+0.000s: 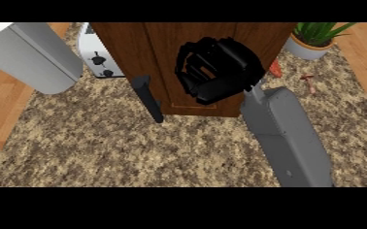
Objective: Pick up the bottled water, place it into the cabinet and close the cabinet
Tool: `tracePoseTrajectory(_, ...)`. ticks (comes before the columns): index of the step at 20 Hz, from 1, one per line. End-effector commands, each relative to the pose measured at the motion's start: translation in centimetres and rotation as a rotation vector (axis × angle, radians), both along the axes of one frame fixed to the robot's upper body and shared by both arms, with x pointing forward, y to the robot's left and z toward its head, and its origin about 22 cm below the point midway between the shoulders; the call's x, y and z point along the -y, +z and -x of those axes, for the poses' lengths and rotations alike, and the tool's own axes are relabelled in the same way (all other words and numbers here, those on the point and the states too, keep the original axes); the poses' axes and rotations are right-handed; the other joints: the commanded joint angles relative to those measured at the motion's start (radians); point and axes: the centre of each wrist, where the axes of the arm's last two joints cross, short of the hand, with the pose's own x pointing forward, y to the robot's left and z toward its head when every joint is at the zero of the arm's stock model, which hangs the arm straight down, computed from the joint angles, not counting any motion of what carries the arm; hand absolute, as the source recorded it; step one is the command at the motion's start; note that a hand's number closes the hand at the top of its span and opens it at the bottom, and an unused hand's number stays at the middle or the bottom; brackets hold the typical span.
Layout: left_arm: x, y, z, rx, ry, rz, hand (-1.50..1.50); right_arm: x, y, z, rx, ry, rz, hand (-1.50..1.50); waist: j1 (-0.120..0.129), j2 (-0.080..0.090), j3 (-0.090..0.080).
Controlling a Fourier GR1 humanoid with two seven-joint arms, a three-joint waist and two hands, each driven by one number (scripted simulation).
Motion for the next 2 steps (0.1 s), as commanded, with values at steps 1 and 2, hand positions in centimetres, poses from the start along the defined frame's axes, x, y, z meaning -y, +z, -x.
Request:
tracePoseTrajectory(1,0.8,-0.3,0.1,-0.001,-0.023,0.009,-1.50,-1.4,0.6,-2.4,-0.025,-0.017,-0.048,1.50,0.035,0.033,-0.031)
tracePoseTrajectory(2,0.0,0.6,-0.3,-0.009,0.009,-0.011,-1.50,-2.6,1.6,-2.4,-0.030,-0.002,-0.014,1.50,0.033,0.035,-0.031)
